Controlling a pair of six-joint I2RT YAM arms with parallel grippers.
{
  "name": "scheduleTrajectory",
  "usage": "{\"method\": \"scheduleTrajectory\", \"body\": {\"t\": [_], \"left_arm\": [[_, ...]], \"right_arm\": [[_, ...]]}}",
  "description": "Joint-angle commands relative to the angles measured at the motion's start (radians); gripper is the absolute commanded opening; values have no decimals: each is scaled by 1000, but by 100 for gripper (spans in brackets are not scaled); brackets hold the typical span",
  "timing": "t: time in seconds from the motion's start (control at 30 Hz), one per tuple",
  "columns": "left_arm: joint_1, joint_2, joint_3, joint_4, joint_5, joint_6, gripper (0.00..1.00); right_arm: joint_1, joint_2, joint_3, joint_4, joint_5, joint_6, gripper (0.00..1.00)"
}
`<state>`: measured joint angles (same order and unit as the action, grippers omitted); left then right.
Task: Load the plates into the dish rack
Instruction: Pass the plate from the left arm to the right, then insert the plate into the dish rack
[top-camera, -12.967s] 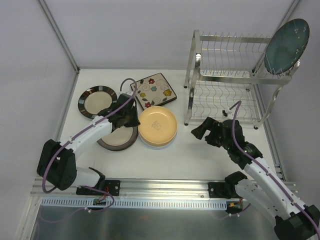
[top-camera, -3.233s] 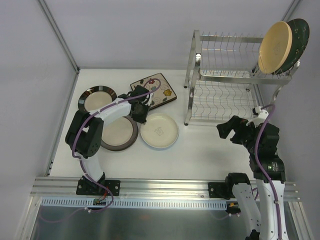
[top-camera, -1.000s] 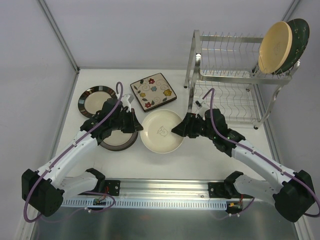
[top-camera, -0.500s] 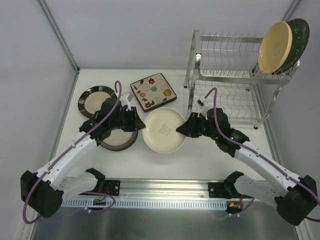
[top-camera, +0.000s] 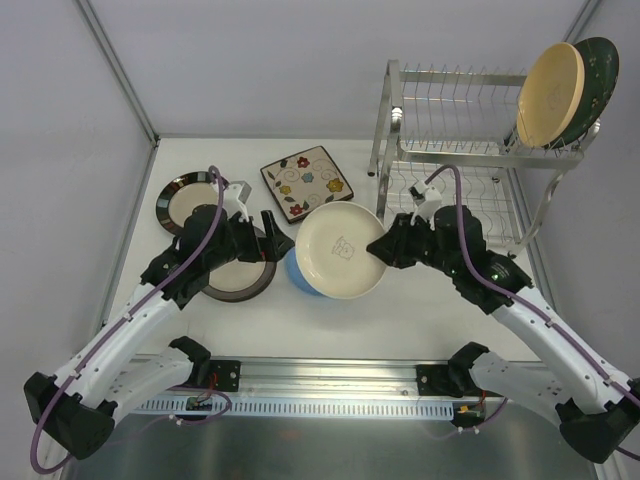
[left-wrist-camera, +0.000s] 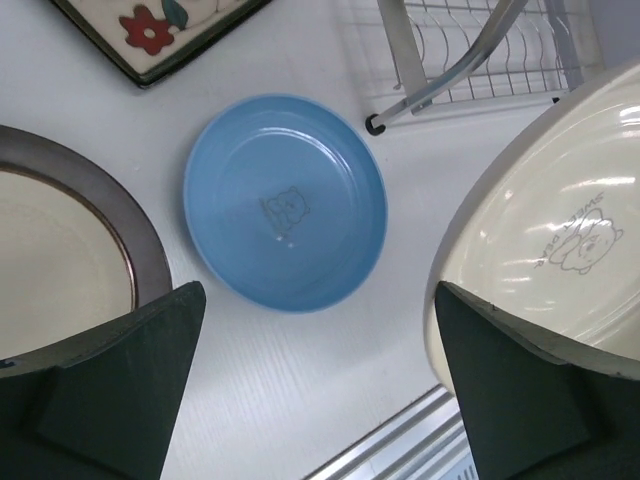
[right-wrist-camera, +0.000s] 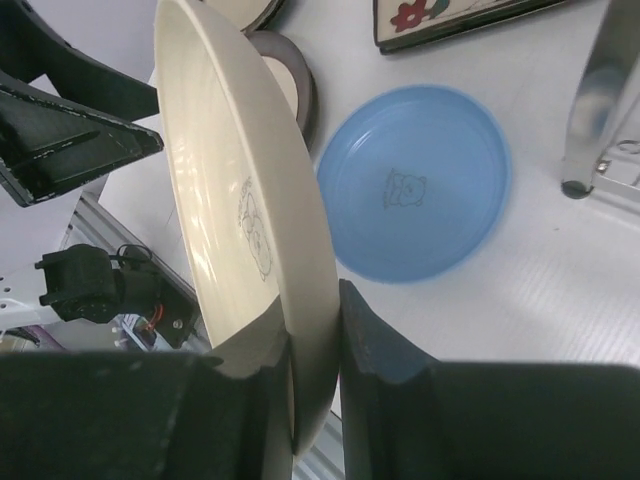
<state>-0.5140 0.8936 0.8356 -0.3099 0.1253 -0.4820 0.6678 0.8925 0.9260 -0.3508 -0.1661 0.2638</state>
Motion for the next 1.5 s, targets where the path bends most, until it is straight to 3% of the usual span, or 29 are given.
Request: {"method": "scheduleTrajectory", "body": {"t": [0.0, 0.37, 0.5, 0.73, 0.97, 1.17, 1.47], "left_arm": [[5, -62, -29, 5, -154, 39, 99], [12, -225, -151, -12, -262, 103, 99], [14, -280, -194, -26, -274, 120, 99], [14, -381, -262, -57, -296, 192, 99], [14, -371, -265, -67, -332, 209, 99], [14, -279, -247, -67, -336, 215, 99], [14, -283, -250, -69, -348, 227, 99]], "right_arm": [[-2, -50, 141, -108, 102, -99, 1], [-7, -29, 505, -238, 315, -336, 1], [-8, -7, 638, -238, 481, -443, 0], [-7, 22, 737, -62, 717, -694, 1], [-20, 109, 820, 140, 876, -998, 1], [-106, 193, 890, 243, 898, -1132, 1], [-393, 289, 930, 177, 752, -1006, 0]]}}
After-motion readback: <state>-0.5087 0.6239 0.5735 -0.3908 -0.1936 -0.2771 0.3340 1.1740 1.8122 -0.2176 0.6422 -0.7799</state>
